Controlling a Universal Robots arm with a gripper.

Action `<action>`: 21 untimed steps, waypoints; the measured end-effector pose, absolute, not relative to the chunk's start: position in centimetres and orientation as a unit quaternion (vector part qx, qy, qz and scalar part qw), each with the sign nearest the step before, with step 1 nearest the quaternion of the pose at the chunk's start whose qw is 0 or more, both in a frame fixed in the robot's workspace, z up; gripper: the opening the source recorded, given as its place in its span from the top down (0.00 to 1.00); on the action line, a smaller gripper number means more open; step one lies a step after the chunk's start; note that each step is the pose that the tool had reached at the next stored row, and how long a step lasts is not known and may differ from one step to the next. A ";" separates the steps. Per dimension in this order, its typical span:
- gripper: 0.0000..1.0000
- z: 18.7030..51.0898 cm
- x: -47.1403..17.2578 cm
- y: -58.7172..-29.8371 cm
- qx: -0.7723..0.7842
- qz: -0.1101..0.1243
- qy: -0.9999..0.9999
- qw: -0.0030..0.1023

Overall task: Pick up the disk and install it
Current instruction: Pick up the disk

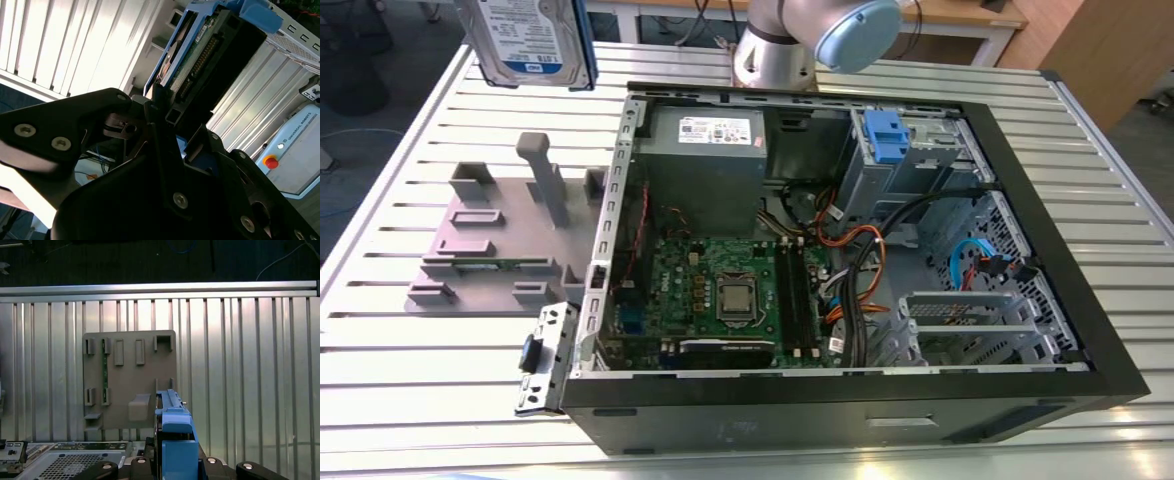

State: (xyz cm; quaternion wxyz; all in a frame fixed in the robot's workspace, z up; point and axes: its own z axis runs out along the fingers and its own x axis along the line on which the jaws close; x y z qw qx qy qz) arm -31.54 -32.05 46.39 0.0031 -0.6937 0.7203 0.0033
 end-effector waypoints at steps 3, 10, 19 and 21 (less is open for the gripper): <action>0.64 46.4 -31.4 -32.0 -0.694 0.003 0.720 0.003; 0.64 46.4 -31.2 -32.0 -0.694 0.003 0.720 0.003; 0.64 46.4 -30.9 -32.0 -0.694 0.003 0.720 0.003; 0.64 46.4 -30.8 -32.0 -0.694 0.003 0.720 0.003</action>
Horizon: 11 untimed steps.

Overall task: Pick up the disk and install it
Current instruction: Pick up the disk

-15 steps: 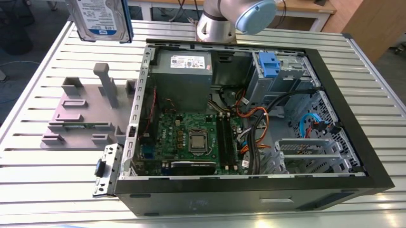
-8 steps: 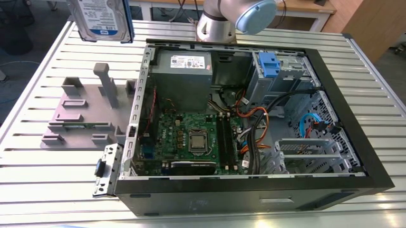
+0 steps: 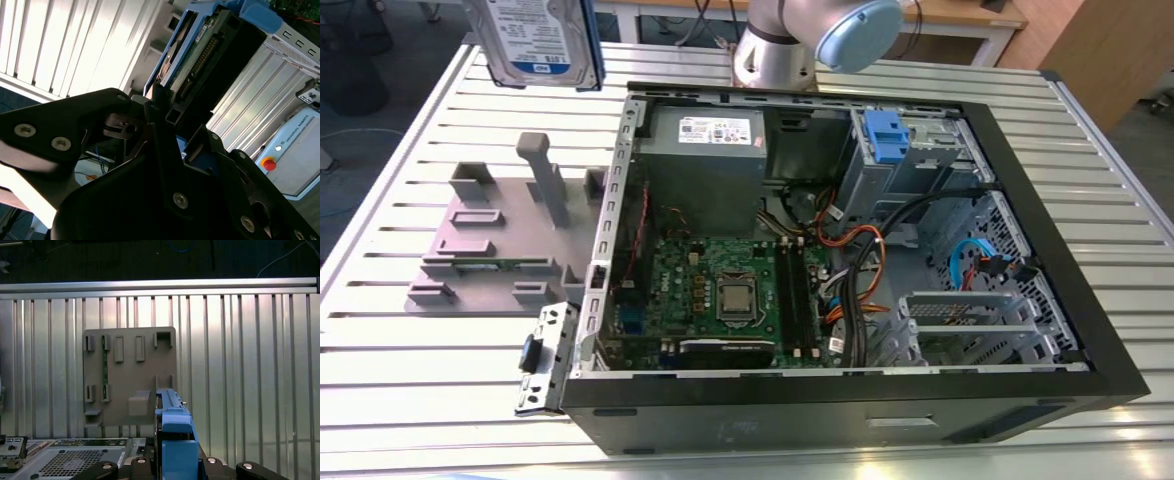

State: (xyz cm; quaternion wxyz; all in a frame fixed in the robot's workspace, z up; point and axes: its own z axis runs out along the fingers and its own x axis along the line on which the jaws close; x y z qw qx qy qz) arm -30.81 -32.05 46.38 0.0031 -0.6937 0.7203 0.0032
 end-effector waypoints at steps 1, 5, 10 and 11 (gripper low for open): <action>0.64 46.4 -30.8 -32.0 -0.694 0.003 0.720 0.003; 0.64 46.4 -30.6 -32.0 -0.694 0.003 0.720 0.003; 0.64 46.4 -30.4 -32.0 -0.694 0.003 0.720 0.003; 0.64 46.4 -30.4 -32.0 -0.694 0.003 0.720 0.003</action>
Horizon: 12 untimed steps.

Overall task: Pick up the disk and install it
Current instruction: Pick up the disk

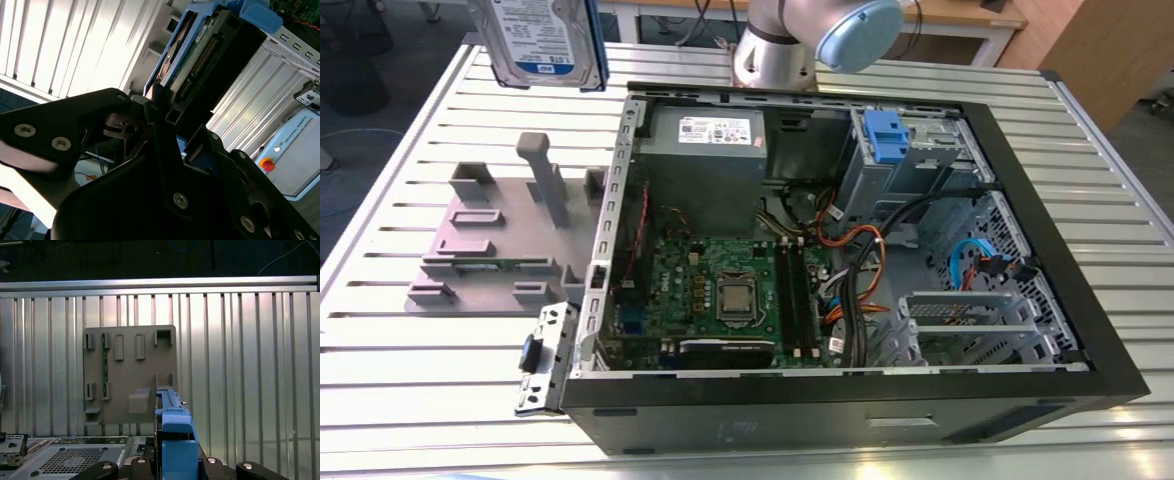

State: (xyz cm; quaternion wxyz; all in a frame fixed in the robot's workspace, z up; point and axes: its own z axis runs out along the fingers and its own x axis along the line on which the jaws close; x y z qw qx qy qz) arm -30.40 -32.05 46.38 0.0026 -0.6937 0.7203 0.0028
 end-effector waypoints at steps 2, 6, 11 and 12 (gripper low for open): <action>0.64 46.4 -30.3 -32.1 -0.694 0.003 0.720 0.003; 0.64 46.4 -30.2 -32.0 -0.694 0.003 0.720 0.003; 0.64 46.4 -30.0 -32.0 -0.694 0.003 0.720 0.003; 0.64 46.4 -29.9 -32.1 -0.694 0.003 0.720 0.003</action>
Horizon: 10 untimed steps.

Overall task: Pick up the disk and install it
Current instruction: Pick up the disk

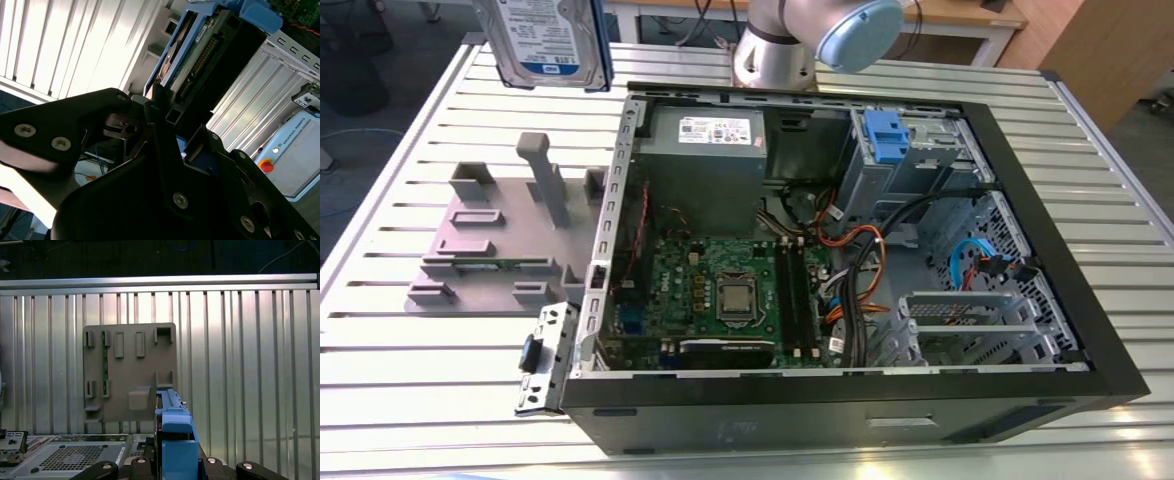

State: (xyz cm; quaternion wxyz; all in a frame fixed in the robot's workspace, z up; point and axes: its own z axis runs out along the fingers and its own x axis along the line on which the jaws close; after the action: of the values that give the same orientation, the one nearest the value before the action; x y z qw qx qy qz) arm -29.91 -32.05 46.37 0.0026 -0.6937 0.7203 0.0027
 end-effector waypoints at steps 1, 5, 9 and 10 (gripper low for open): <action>0.64 46.4 -29.9 -32.0 -0.694 0.003 0.720 0.003; 0.64 46.4 -29.7 -32.0 -0.694 0.003 0.720 0.002; 0.64 46.4 -29.6 -32.0 -0.694 0.003 0.720 0.002; 0.64 46.4 -29.6 -32.0 -0.694 0.003 0.720 0.002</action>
State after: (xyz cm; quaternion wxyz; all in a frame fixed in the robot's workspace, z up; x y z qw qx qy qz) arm -29.57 -32.05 46.36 0.0024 -0.6937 0.7203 0.0026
